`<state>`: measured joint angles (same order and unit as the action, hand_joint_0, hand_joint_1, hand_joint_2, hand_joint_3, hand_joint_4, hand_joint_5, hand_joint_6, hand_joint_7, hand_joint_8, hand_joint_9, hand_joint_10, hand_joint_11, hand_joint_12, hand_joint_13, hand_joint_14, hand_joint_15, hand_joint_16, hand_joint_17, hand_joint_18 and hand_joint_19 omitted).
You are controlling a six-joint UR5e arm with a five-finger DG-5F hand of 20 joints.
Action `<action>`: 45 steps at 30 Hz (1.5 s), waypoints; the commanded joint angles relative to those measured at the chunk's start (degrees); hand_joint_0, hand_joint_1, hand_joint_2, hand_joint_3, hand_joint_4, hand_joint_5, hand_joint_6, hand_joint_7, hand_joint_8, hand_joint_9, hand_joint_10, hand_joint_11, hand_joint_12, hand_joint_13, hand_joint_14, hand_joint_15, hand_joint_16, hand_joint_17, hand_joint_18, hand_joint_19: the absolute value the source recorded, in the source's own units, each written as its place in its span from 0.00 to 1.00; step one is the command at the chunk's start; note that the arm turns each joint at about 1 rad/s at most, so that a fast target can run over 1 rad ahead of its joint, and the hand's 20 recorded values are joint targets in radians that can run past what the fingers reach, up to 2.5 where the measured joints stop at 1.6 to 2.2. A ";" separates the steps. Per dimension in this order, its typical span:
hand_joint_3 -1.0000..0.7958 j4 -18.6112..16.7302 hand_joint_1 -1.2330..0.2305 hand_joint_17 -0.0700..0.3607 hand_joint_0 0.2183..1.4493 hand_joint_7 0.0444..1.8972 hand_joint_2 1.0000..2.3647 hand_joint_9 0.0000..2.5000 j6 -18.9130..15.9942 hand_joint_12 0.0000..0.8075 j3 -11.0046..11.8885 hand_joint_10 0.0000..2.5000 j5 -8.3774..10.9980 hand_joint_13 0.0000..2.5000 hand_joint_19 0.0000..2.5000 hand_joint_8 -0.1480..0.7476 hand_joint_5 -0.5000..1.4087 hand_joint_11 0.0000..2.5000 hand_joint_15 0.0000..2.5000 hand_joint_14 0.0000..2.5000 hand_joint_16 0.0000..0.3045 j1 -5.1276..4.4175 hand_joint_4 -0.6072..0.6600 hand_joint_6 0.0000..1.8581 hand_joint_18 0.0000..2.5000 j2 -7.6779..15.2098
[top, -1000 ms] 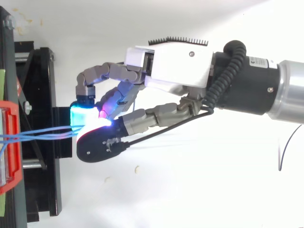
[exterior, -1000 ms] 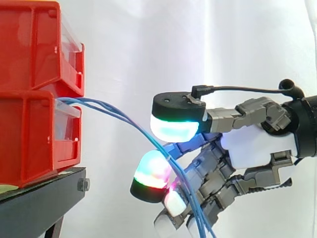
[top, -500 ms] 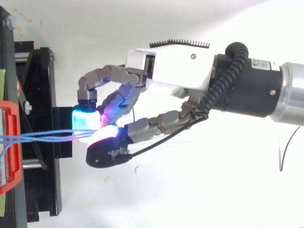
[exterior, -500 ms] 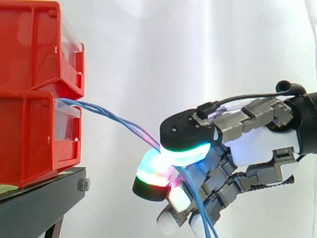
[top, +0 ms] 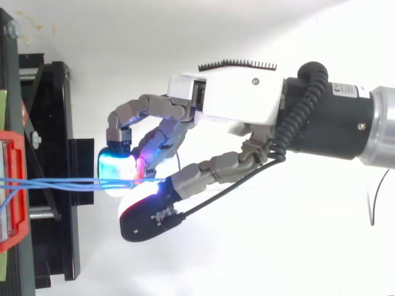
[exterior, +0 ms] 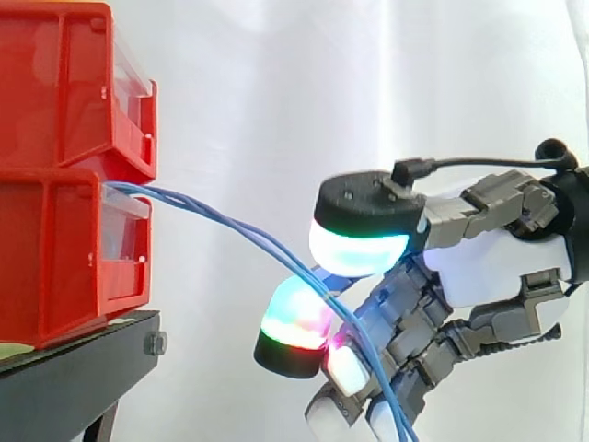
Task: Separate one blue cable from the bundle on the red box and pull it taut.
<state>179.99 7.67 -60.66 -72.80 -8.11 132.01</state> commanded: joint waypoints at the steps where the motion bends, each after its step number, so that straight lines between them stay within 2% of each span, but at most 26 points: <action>1: 0.28 0.63 0.37 0.43 0.23 0.58 0.00 0.38 -0.29 0.51 -0.07 0.01 -0.41 0.31 0.17 0.56 0.20 0.19 0.14 0.00 0.17 -0.07 0.66 0.36 0.32 0.00; 4: 0.28 1.60 0.38 0.43 0.24 0.59 0.00 0.39 -0.29 0.51 -0.07 0.00 -0.68 0.31 0.17 0.57 0.21 0.19 0.13 0.01 0.17 -0.16 0.65 0.35 0.32 0.00; 9: 0.38 2.12 0.36 0.41 0.29 0.61 0.01 0.39 -0.20 0.50 -0.07 0.00 -0.68 0.31 0.17 0.56 0.21 0.19 0.14 0.00 0.16 -0.24 0.63 0.36 0.32 -0.97; 14: 0.40 2.83 0.33 0.42 0.28 0.57 0.01 0.38 -0.38 0.51 -0.07 0.00 -0.85 0.31 0.17 0.57 0.20 0.19 0.14 0.00 0.16 -0.42 0.63 0.38 0.32 -0.97; 18: 0.48 2.91 0.32 0.46 0.28 0.53 0.01 0.39 -0.20 0.55 -0.07 0.00 -1.29 0.32 0.15 0.60 0.19 0.20 0.13 0.00 0.19 -0.42 0.62 0.45 0.35 -0.97; 22: 0.53 2.91 0.32 0.46 0.30 0.54 0.01 0.40 -0.38 0.56 -0.07 0.00 -1.47 0.33 0.15 0.61 0.19 0.21 0.13 0.00 0.19 -0.42 0.56 0.47 0.36 -0.97; 26: 0.55 2.91 0.28 0.43 0.32 0.55 0.01 0.39 -0.38 0.52 -0.07 0.01 -1.47 0.32 0.16 0.58 0.18 0.22 0.13 0.00 0.17 -0.51 0.49 0.48 0.34 -1.15; 29: 0.55 3.09 0.24 0.41 0.34 0.55 0.02 0.37 -0.38 0.49 -0.07 0.01 -1.38 0.31 0.16 0.55 0.17 0.23 0.13 0.01 0.16 -0.68 0.46 0.48 0.33 -1.15; 35: 0.44 3.18 0.21 0.41 0.36 0.51 0.01 0.36 -0.38 0.48 -0.07 0.01 -1.38 0.30 0.16 0.53 0.16 0.23 0.14 0.00 0.15 -0.77 0.54 0.48 0.33 -1.23; 40: 0.38 3.18 0.23 0.41 0.33 0.53 0.01 0.36 -0.47 0.49 -0.07 0.01 -1.47 0.30 0.16 0.54 0.17 0.23 0.14 0.00 0.15 -0.77 0.57 0.47 0.32 -1.23; 45: 0.31 3.18 0.30 0.41 0.29 0.53 0.00 0.38 -0.47 0.49 -0.07 0.01 -1.55 0.31 0.17 0.55 0.17 0.22 0.14 0.00 0.16 -0.77 0.59 0.47 0.32 -1.23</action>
<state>183.16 7.22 -60.73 -74.27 -8.88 130.78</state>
